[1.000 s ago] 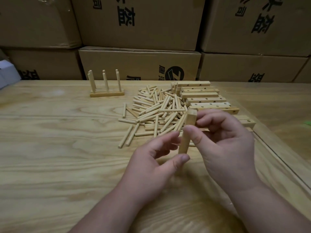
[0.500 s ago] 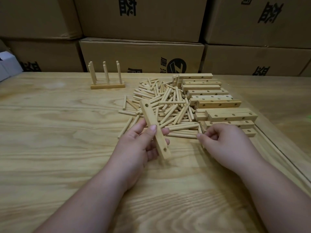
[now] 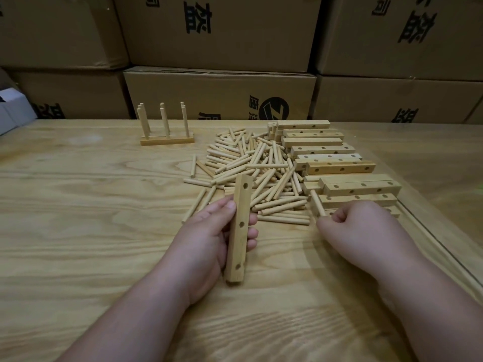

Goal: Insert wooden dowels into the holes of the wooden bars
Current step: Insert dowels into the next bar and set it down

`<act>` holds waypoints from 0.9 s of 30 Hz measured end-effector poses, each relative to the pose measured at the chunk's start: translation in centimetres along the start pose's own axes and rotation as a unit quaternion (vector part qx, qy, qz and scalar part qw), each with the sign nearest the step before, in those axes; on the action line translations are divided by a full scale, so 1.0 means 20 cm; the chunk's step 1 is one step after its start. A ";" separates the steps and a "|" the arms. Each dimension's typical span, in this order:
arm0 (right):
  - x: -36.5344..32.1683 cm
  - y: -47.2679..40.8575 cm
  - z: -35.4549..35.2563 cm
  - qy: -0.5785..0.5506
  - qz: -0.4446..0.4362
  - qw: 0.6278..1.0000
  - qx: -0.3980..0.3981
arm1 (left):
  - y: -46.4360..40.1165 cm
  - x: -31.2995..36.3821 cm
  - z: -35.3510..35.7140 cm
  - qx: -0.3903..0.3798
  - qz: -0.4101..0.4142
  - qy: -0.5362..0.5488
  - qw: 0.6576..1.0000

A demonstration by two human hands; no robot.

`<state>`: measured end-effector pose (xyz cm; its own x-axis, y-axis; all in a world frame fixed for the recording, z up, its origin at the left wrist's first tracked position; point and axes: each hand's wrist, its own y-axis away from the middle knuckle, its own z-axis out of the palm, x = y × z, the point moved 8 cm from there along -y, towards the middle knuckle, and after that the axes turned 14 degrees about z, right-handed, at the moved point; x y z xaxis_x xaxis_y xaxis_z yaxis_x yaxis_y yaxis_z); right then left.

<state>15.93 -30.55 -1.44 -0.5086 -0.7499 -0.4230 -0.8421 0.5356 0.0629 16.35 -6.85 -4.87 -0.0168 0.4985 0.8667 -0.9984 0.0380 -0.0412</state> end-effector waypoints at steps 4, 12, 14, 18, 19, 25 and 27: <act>-0.03 0.06 -0.04 -0.075 -0.036 0.997 0.002 | 0.00 -0.01 -0.01 0.009 -0.018 0.004 1.000; -0.18 0.19 0.09 -0.288 -0.150 0.936 -0.138 | -0.01 -0.01 -0.04 0.025 -0.003 0.000 1.000; -0.19 0.20 0.15 -0.335 -0.145 0.912 -0.185 | -0.01 -0.03 -0.04 0.024 -0.017 0.011 0.999; -0.22 0.22 0.16 -0.412 -0.176 0.872 -0.198 | 0.00 -0.04 -0.05 0.035 -0.037 0.020 0.998; -0.23 0.23 0.14 -0.423 -0.189 0.865 -0.190 | 0.00 -0.03 -0.05 0.035 -0.032 0.015 0.999; -0.22 0.25 0.06 -0.413 -0.233 0.874 -0.106 | -0.01 -0.02 -0.05 0.031 -0.014 -0.010 0.999; -0.22 0.25 0.06 -0.406 -0.240 0.876 -0.099 | -0.01 -0.01 -0.05 0.027 -0.008 -0.014 1.000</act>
<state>14.16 -24.10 -0.29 0.1395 -0.3040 -0.9424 -0.9796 0.0968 -0.1762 16.61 -6.12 -5.59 -0.0009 0.4742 0.8804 -1.0000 -0.0014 -0.0002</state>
